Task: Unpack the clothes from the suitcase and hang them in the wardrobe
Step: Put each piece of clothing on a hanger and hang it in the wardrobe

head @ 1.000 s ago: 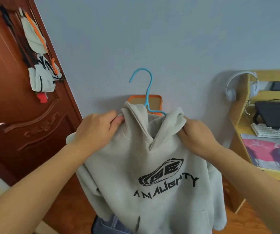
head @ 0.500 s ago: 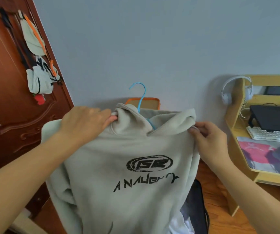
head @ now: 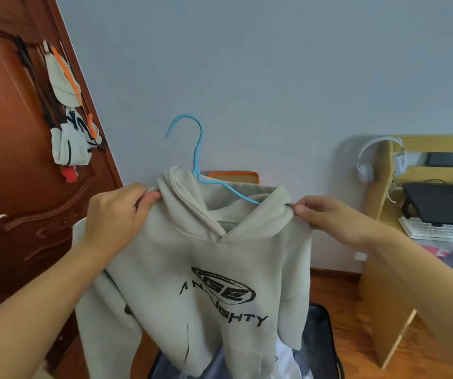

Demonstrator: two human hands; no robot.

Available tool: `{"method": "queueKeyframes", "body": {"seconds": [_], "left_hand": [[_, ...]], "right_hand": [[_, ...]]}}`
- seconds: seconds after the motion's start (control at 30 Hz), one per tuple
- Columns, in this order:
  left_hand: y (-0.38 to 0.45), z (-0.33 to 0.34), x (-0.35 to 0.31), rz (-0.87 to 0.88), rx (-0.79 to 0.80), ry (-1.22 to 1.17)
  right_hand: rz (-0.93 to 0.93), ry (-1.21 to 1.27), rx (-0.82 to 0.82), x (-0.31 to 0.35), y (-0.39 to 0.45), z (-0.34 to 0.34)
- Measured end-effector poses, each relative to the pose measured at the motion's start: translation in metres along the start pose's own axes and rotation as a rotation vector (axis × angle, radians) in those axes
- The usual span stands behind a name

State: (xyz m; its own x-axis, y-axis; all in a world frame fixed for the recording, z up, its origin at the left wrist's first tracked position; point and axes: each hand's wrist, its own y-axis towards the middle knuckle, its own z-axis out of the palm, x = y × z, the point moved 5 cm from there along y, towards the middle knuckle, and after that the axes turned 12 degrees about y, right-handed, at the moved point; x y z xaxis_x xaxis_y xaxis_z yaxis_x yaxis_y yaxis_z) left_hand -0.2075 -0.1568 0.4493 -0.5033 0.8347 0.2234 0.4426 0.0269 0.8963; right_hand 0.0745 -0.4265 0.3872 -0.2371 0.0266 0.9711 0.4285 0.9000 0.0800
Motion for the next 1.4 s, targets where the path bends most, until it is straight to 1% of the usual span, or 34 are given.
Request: {"method": "queueKeyframes", "body": {"seconds": [0.07, 0.13, 0.17, 0.2, 0.3, 0.33, 0.4, 0.43, 0.5, 0.57, 0.6, 0.63, 0.67, 0.7, 0.73, 0.8, 0.87, 0.9, 0.97, 1.03, 1.1, 1.2, 1.23, 1.27, 1.37, 1.4], "left_hand": [[-0.007, 0.003, 0.003, -0.023, -0.021, -0.034], [-0.012, 0.006, 0.005, -0.013, -0.036, -0.056], [-0.014, 0.007, 0.006, 0.004, -0.038, -0.063], [-0.016, 0.007, 0.006, 0.024, -0.033, -0.07], [-0.017, 0.01, 0.006, 0.072, -0.002, -0.094], [-0.018, 0.011, 0.005, 0.091, 0.005, -0.092], [-0.02, 0.011, 0.002, 0.134, 0.017, -0.083], [-0.02, 0.01, 0.002, 0.156, 0.024, -0.077], [-0.018, 0.006, 0.003, 0.161, 0.03, -0.066], [-0.012, 0.001, -0.004, 0.173, 0.034, -0.061], [-0.01, 0.0, -0.016, 0.209, 0.036, -0.052], [-0.008, 0.0, -0.031, 0.245, 0.05, -0.045], [-0.006, 0.002, -0.045, 0.251, 0.072, -0.043], [-0.002, 0.002, -0.053, 0.216, 0.105, -0.053], [0.002, 0.003, -0.056, 0.153, 0.145, -0.073], [0.007, 0.004, -0.049, 0.031, 0.209, -0.113], [0.005, 0.003, -0.039, -0.014, 0.232, -0.158], [0.004, 0.003, -0.037, -0.005, 0.251, -0.193], [0.001, 0.001, -0.035, 0.036, 0.315, -0.275], [-0.008, -0.004, -0.029, 0.101, 0.345, -0.316], [-0.023, -0.011, -0.019, 0.18, 0.301, -0.27], [-0.057, -0.016, -0.002, 0.185, 0.197, -0.143], [-0.069, -0.017, 0.001, 0.159, 0.189, -0.127], [-0.079, -0.014, 0.003, 0.103, 0.224, -0.137], [-0.092, 0.003, -0.004, -0.161, 0.458, -0.298], [-0.094, 0.009, -0.009, -0.189, 0.501, -0.324]], "right_hand": [[0.19, 0.021, 0.147, -0.008, -0.002, 0.01], [0.281, 0.244, 0.265, -0.016, -0.004, 0.02], [0.279, 0.359, 0.31, -0.016, -0.004, 0.023], [0.259, 0.419, 0.353, -0.014, -0.005, 0.027], [0.196, 0.473, 0.461, -0.007, -0.009, 0.04], [0.182, 0.519, 0.47, -0.007, -0.01, 0.044], [0.137, 0.574, 0.395, -0.011, -0.01, 0.043], [0.097, 0.564, 0.31, -0.01, -0.009, 0.04], [-0.021, 0.484, 0.142, -0.001, -0.007, 0.033], [-0.157, 0.446, 0.016, 0.012, -0.004, 0.038], [-0.227, 0.396, -0.028, 0.022, -0.003, 0.046], [-0.298, 0.282, -0.047, 0.034, -0.004, 0.058], [-0.364, 0.102, -0.057, 0.043, -0.003, 0.07], [-0.415, -0.071, -0.063, 0.047, -0.001, 0.08], [-0.439, -0.212, -0.104, 0.048, 0.001, 0.082], [-0.434, -0.332, -0.215, 0.043, 0.001, 0.066], [-0.384, -0.397, -0.238, 0.033, -0.003, 0.055], [-0.366, -0.412, -0.239, 0.029, -0.005, 0.052], [-0.394, -0.39, -0.25, 0.026, -0.01, 0.055], [-0.459, -0.39, -0.327, 0.03, -0.015, 0.058], [-0.513, -0.361, -0.387, 0.033, -0.019, 0.054], [-0.501, -0.307, -0.428, 0.033, -0.017, 0.044], [-0.485, -0.312, -0.443, 0.033, -0.014, 0.042], [-0.477, -0.326, -0.465, 0.033, -0.01, 0.041], [-0.433, -0.371, -0.489, 0.038, 0.005, 0.051], [-0.392, -0.403, -0.462, 0.039, 0.012, 0.055]]}}
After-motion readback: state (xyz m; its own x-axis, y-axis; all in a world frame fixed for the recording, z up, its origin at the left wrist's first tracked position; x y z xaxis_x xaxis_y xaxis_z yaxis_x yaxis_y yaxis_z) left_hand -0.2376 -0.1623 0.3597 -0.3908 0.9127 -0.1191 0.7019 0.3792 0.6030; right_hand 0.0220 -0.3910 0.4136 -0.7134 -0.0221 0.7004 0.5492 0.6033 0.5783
